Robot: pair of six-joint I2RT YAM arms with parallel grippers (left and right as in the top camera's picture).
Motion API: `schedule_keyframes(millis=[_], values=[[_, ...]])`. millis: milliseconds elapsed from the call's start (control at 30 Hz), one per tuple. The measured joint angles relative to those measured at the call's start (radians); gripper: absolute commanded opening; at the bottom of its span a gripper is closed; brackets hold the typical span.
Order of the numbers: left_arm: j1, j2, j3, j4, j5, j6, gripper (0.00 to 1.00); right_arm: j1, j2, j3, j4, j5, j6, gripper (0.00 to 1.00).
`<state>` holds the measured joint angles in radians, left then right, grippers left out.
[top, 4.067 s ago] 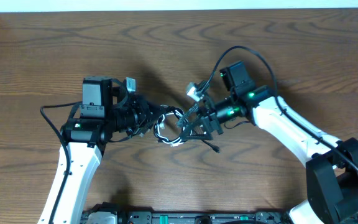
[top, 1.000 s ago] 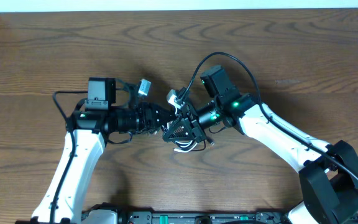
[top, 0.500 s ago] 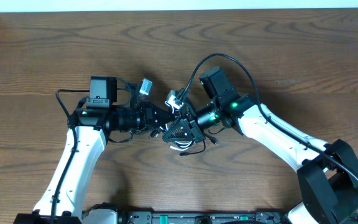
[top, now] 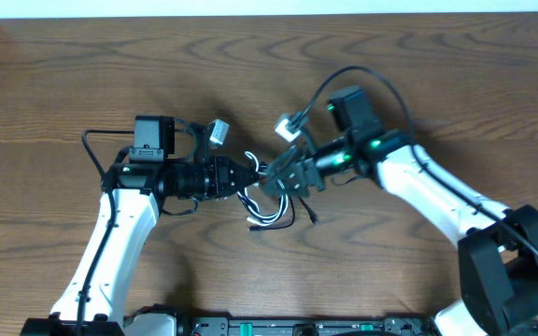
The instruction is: Untangle cables
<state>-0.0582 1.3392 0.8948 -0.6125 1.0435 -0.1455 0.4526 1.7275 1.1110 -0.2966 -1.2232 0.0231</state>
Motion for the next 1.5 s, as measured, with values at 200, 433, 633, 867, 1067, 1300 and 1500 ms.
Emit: schedule_keyframes(millis=[200, 433, 633, 867, 1067, 1300, 1500], values=[[-0.002, 0.000, 0.000, -0.038, 0.002, 0.098, 0.07, -0.118, 0.000, 0.000, -0.062, 0.004, 0.004, 0.62], [-0.002, 0.000, -0.001, -0.110, 0.107, 0.309, 0.07, -0.200, 0.000, 0.000, -0.216, 0.123, 0.024, 0.52], [-0.029, 0.000, -0.001, -0.124, 0.193, 0.461, 0.07, -0.204, 0.000, 0.000, -0.323, 0.243, 0.031, 0.51], [-0.131, 0.000, -0.001, -0.124, 0.216, 0.566, 0.07, -0.201, 0.000, 0.000, -0.379, 0.269, 0.096, 0.46], [-0.183, 0.000, -0.001, -0.114, 0.199, 0.604, 0.07, -0.181, 0.000, 0.000, -0.409, 0.182, 0.127, 0.43], [-0.185, 0.000, -0.001, -0.113, 0.136, 0.619, 0.07, -0.165, 0.000, 0.000, -0.467, 0.114, 0.134, 0.42], [-0.185, 0.000, -0.001, -0.105, 0.116, 0.622, 0.07, -0.142, 0.000, 0.000, -0.481, 0.100, 0.134, 0.42]])
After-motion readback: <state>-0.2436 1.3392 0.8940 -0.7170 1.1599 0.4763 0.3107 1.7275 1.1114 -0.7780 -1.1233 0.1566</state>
